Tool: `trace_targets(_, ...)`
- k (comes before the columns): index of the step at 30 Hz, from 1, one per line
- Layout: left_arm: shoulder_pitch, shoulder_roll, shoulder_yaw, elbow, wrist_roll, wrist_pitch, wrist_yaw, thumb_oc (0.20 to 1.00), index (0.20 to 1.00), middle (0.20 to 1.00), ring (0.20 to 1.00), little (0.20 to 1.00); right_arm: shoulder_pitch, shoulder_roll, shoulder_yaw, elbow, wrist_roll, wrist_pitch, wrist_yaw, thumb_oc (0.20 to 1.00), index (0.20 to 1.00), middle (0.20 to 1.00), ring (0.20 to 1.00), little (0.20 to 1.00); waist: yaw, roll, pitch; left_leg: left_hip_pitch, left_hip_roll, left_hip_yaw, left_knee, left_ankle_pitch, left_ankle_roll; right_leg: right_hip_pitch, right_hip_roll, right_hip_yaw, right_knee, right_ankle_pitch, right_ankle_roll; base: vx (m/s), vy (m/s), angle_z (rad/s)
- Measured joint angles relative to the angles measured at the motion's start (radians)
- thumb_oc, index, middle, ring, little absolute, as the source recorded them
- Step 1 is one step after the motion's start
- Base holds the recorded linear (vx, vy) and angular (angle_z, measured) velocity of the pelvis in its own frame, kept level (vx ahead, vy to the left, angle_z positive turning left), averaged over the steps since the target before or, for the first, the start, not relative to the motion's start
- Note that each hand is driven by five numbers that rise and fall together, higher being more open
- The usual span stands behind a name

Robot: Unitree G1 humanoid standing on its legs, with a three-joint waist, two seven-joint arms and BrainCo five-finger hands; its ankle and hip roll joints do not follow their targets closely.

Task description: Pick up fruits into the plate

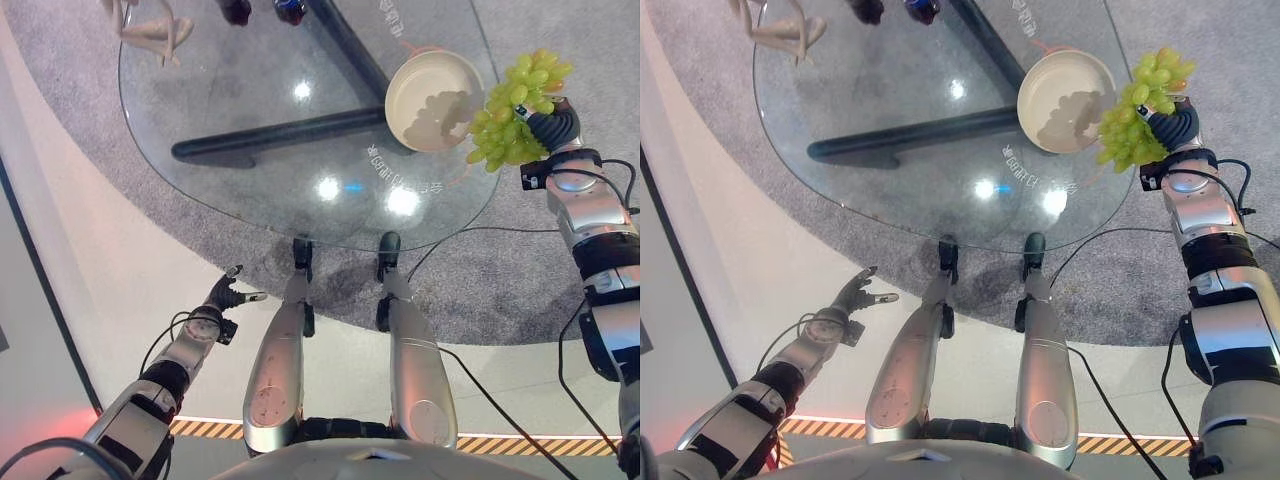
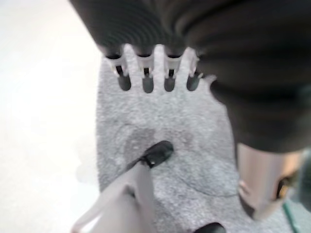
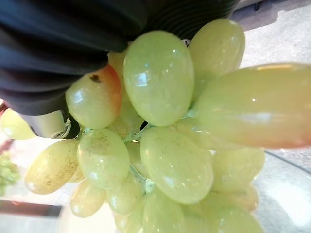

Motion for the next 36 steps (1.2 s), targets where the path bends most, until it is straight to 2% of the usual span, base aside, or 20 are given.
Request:
trace_targets(7, 0.000, 0.000, -0.007, -0.007, -0.018, -0.001, 0.016, 1.000, 1.000, 1.000, 1.000, 1.000, -0.067, 0.002, 0.048, 0.006, -0.006, 0.068, -0.040, 0.200, 0.200, 0.200, 0.200, 0.200, 0.019, 0.001, 0.001, -0.088, -0.021, -0.002, 0.048, 0.002, 0.004, -0.111, -0.025, 0.011, 0.102, -0.032, 0.003, 0.00, 0.012, 0.05)
trace_targets(14, 0.001, -0.001, -0.009, -0.028, -0.022, -0.008, 0.030, 1.000, 1.000, 1.000, 1.000, 1.000, -0.094, 0.005, 0.065, 0.030, -0.027, 0.109, -0.056, 0.200, 0.200, 0.200, 0.200, 0.200, 0.035, 0.002, 0.000, -0.132, -0.029, -0.015, 0.073, 0.004, 0.006, -0.152, -0.034, 0.009, 0.136, -0.042, 0.002, -0.01, 0.027, 0.06)
trace_targets(23, 0.001, -0.001, -0.027, -0.042, -0.039, -0.022, 0.039, 1.000, 1.000, 1.000, 1.000, 1.000, -0.152, 0.041, 0.070, 0.043, -0.038, 0.167, -0.159, 0.200, 0.200, 0.200, 0.200, 0.200, 0.036, 0.002, 0.000, -0.171, -0.033, -0.017, 0.093, 0.005, 0.008, -0.188, -0.040, 0.008, 0.153, -0.042, 0.003, 0.00, 0.024, 0.02)
trace_targets(24, 0.001, -0.001, -0.029, -0.042, -0.039, -0.022, 0.039, 1.000, 1.000, 1.000, 1.000, 1.000, -0.156, 0.042, 0.074, 0.043, -0.038, 0.168, -0.166, 0.460, 0.460, 0.460, 0.460, 0.460, 0.037, 0.002, 0.000, -0.171, -0.033, -0.017, 0.093, 0.005, 0.008, -0.189, -0.040, 0.008, 0.153, -0.042, 0.003, 0.00, 0.000, 0.00)
trace_targets(25, 0.001, -0.001, -0.030, -0.043, -0.039, -0.022, 0.039, 1.000, 1.000, 1.000, 1.000, 1.000, -0.163, 0.042, 0.086, 0.042, -0.039, 0.169, -0.183, 0.758, 0.758, 0.758, 0.758, 0.758, 0.038, 0.002, 0.000, -0.172, -0.033, -0.017, 0.093, 0.005, 0.008, -0.190, -0.041, 0.008, 0.153, -0.043, 0.003, 0.00, 0.050, 0.00)
trace_targets(26, 0.001, -0.001, -0.030, -0.043, -0.039, -0.022, 0.039, 1.000, 1.000, 1.000, 1.000, 1.000, -0.164, 0.042, 0.087, 0.040, -0.040, 0.169, -0.193, 1.000, 1.000, 1.000, 1.000, 1.000, 0.039, 0.002, 0.000, -0.173, -0.033, -0.017, 0.093, 0.005, 0.007, -0.190, -0.041, 0.008, 0.154, -0.043, 0.003, 0.01, 0.045, 0.00)
trace_targets(36, 0.001, -0.005, -0.029, -0.043, -0.040, -0.023, 0.039, 1.000, 1.000, 1.000, 1.000, 1.000, -0.189, 0.043, 0.088, 0.009, -0.075, 0.168, -0.236, 1.000, 1.000, 1.000, 1.000, 1.000, 0.041, 0.006, 0.000, -0.188, -0.035, -0.013, 0.103, 0.004, 0.007, -0.209, -0.042, 0.012, 0.166, -0.043, 0.003, 0.01, 0.017, -0.01)
